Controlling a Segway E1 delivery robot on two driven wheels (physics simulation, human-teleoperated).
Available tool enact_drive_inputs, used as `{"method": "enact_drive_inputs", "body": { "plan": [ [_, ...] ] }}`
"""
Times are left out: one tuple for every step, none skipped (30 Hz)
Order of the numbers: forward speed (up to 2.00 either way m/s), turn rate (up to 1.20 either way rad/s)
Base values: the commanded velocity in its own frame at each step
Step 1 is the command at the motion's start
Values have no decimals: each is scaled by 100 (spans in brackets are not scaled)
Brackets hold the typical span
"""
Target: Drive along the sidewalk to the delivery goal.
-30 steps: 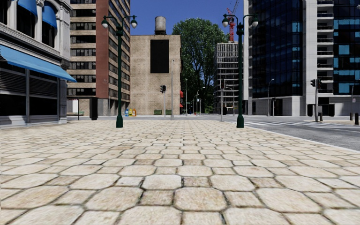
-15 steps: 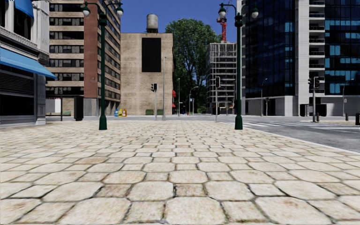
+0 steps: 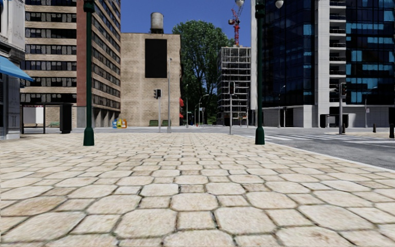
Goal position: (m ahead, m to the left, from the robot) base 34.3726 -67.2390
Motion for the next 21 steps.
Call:
{"method": "enact_drive_inputs", "body": {
  "plan": [
    [200, -23],
    [200, -23],
    [200, -21],
    [200, -10],
    [200, -10],
    [200, 0],
    [200, 0],
    [200, 0],
    [200, 0],
    [200, 0],
    [200, 0],
    [200, 0],
    [200, 0],
    [200, 0],
    [200, 0],
    [200, 0],
    [200, 0],
    [200, 0],
    [200, 0],
    [200, 0],
    [200, 0]
  ]
}}
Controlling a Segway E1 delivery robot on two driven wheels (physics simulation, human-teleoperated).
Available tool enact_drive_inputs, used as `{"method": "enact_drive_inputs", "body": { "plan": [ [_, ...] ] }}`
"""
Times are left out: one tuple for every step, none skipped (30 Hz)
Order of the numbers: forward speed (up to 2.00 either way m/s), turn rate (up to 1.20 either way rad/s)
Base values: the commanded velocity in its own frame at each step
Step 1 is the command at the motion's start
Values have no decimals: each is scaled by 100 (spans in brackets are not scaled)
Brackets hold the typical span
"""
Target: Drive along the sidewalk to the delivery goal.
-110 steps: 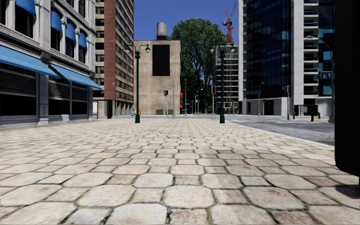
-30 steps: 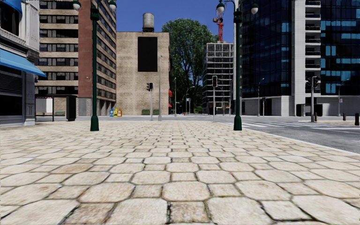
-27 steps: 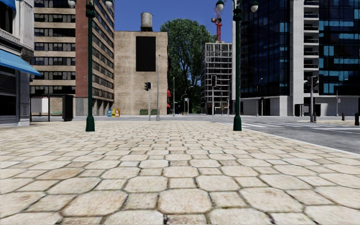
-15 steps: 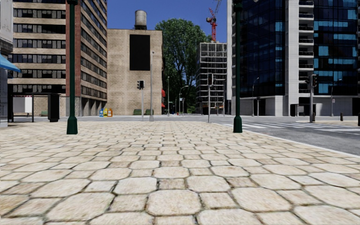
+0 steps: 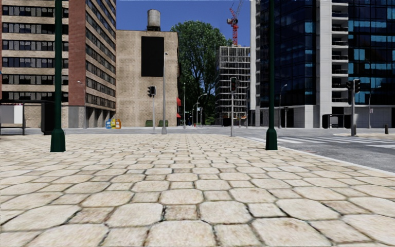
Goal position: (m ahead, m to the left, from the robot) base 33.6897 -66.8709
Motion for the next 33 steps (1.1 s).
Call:
{"method": "enact_drive_inputs", "body": {
  "plan": [
    [200, 0],
    [200, 0],
    [200, 0],
    [200, 0],
    [200, 0],
    [200, 0],
    [200, 0],
    [200, 0],
    [200, 0],
    [200, 0],
    [200, 0],
    [200, 0],
    [200, 0],
    [200, 0],
    [200, 0],
    [200, 0],
    [200, 0],
    [200, 0],
    [200, 0],
    [200, 0],
    [200, 0],
    [200, 0],
    [200, 0],
    [200, 0],
    [200, 0],
    [200, 0],
    [200, 0],
    [200, 0],
    [200, 0],
    [200, 0],
    [200, 0],
    [200, 0],
    [200, 0]
  ]
}}
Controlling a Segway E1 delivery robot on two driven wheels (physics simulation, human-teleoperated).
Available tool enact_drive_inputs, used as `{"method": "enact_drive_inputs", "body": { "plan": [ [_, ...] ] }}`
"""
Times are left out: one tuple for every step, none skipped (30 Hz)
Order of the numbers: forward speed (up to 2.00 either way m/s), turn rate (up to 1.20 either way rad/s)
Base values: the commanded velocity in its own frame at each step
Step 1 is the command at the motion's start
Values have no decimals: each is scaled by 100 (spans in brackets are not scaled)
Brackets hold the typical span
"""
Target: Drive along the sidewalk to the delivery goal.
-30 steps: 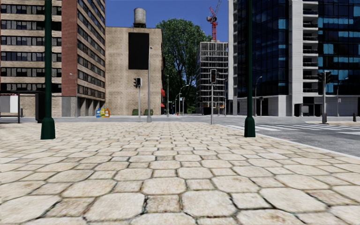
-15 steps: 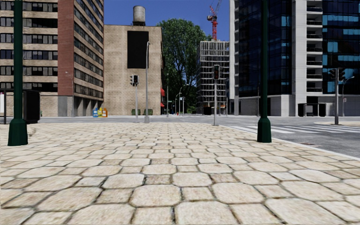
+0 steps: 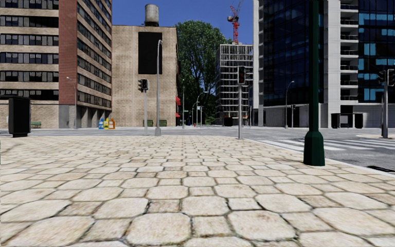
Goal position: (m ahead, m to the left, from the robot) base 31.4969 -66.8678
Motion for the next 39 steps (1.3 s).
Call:
{"method": "enact_drive_inputs", "body": {
  "plan": [
    [200, 0],
    [200, 0],
    [200, 0],
    [200, 0],
    [200, 0],
    [200, 0],
    [200, 0],
    [200, 0],
    [200, 0],
    [200, 0],
    [200, 0],
    [200, 0],
    [200, 0],
    [200, 0],
    [200, 0],
    [200, 0],
    [200, 0],
    [200, 0],
    [200, 0],
    [200, 0],
    [200, 0],
    [200, 0],
    [200, 0],
    [200, 0],
    [200, 0],
    [200, 0],
    [200, 0],
    [200, 0],
    [200, 0],
    [200, 0],
    [200, 0],
    [200, 0],
    [200, 0],
    [200, 0],
    [200, 0],
    [200, 0],
    [200, 0],
    [200, 0],
    [200, 0]
  ]
}}
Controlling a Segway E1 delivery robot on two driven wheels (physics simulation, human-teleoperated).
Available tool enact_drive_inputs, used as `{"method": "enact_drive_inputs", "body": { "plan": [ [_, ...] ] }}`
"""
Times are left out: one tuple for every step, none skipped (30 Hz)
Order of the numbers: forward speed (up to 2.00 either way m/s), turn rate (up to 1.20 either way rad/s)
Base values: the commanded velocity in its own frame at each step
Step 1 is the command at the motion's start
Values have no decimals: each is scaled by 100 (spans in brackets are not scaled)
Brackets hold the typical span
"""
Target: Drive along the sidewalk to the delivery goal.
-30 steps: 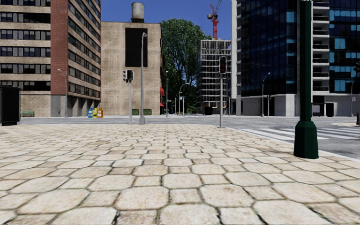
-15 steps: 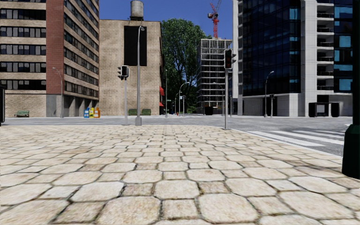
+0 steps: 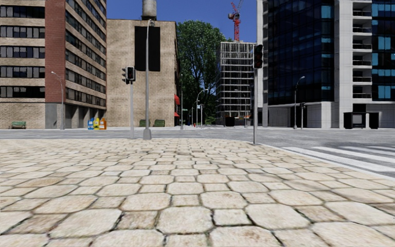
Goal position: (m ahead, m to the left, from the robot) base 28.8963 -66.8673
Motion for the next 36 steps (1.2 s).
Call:
{"method": "enact_drive_inputs", "body": {
  "plan": [
    [200, 0],
    [200, 0],
    [200, 0],
    [200, -6],
    [200, -20],
    [200, -30],
    [200, -40],
    [200, -46],
    [200, -46],
    [200, -49],
    [200, -49],
    [200, -50],
    [200, -50],
    [200, -50],
    [200, -50],
    [200, -50],
    [200, -50],
    [200, -50],
    [200, -50],
    [200, -50],
    [200, -50],
    [200, -50],
    [200, -50],
    [200, -50],
    [200, -50],
    [200, -50],
    [200, -50],
    [200, -50],
    [200, -50],
    [200, -50],
    [200, -50],
    [200, -50],
    [200, -50],
    [200, -50],
    [200, -50],
    [200, -50]
  ]
}}
